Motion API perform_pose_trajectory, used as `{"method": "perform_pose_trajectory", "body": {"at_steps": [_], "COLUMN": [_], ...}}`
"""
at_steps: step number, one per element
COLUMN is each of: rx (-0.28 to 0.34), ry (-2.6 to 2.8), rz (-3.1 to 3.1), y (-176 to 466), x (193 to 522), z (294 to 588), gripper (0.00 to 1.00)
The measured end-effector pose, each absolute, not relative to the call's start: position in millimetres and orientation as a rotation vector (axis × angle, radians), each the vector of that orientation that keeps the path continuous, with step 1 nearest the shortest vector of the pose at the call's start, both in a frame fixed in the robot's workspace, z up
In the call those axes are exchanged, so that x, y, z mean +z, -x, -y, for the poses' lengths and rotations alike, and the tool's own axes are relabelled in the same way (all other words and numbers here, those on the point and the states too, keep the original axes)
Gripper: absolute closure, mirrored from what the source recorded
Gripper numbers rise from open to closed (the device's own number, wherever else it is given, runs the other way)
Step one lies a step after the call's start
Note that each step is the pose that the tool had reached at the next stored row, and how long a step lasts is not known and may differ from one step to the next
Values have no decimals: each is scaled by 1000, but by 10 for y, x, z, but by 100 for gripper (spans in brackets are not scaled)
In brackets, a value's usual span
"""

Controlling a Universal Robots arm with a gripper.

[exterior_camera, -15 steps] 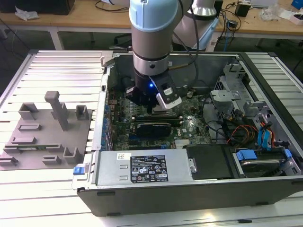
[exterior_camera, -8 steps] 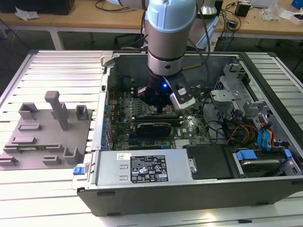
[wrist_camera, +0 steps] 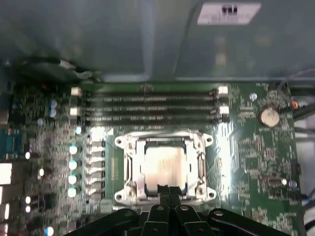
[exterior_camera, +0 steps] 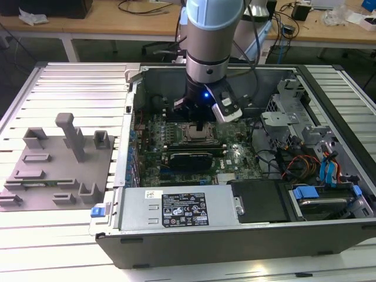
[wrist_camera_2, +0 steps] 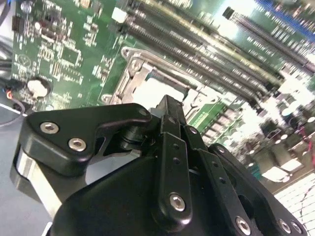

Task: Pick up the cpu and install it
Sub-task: 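Install the second cpu locking lever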

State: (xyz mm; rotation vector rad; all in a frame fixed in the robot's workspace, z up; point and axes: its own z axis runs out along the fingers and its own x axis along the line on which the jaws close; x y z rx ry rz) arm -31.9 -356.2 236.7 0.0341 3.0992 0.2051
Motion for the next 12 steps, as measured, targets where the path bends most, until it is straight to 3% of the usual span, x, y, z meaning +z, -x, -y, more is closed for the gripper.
{"method": "perform_pose_trajectory", "body": {"at_steps": [12], "rx": [204], "ry": [-34], "rz": [-3099], "y": [317], "x": [2431], "z": [3553], "gripper": [89]}}
